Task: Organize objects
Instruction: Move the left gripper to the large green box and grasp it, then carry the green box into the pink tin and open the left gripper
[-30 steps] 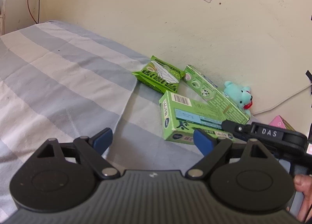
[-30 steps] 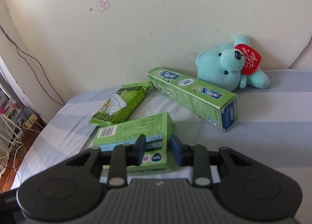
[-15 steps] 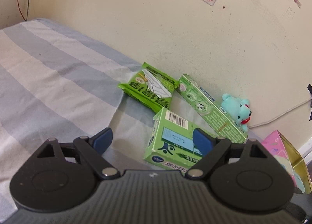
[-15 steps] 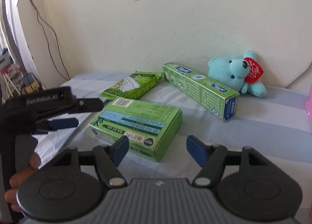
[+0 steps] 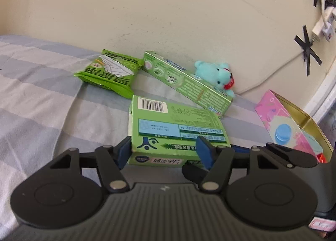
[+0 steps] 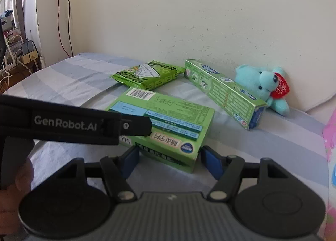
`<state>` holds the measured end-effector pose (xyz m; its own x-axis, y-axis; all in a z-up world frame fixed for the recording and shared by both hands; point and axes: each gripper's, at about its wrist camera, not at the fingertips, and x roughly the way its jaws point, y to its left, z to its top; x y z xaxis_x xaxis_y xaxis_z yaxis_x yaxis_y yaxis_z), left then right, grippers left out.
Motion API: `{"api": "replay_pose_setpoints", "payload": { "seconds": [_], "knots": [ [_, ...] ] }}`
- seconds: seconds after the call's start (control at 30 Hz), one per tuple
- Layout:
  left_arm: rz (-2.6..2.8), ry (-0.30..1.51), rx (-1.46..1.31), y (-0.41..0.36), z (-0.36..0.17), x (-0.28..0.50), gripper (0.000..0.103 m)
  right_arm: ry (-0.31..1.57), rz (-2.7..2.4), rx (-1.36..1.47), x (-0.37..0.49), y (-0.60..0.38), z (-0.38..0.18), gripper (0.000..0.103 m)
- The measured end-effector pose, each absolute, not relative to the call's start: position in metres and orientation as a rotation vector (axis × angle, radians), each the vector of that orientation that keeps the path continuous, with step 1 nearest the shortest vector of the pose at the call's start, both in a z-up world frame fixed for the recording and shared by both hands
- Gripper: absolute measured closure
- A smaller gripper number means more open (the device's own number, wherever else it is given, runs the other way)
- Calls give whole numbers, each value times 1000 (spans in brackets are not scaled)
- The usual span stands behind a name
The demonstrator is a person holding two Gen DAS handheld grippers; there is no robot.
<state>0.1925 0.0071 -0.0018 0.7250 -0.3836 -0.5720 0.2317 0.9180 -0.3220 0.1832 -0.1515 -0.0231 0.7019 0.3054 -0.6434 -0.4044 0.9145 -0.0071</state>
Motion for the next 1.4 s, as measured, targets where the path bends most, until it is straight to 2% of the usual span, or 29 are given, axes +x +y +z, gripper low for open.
{"api": "replay_pose_setpoints", "payload": {
  "seconds": [0.27, 0.4, 0.5, 0.87, 0.97, 1.4],
  "knots": [
    [-472, 689, -125, -31, 3, 153, 34, 665, 328, -108, 125, -197, -23, 33],
    [-471, 676, -87, -37, 4, 144, 31, 676, 316, -29, 123, -213, -22, 34],
    [-452, 669, -73, -36, 4, 144, 31, 678, 313, -19, 124, -213, -23, 31],
    [-436, 659, -93, -33, 8, 143, 25, 679, 290, -58, 123, -206, -24, 27],
    [-423, 655, -106, -30, 9, 144, 19, 679, 287, -53, 123, -207, -24, 26],
    [-387, 690, -263, -3, 6, 159, 20, 643, 273, 25, 119, -221, -21, 26]
  ]
}}
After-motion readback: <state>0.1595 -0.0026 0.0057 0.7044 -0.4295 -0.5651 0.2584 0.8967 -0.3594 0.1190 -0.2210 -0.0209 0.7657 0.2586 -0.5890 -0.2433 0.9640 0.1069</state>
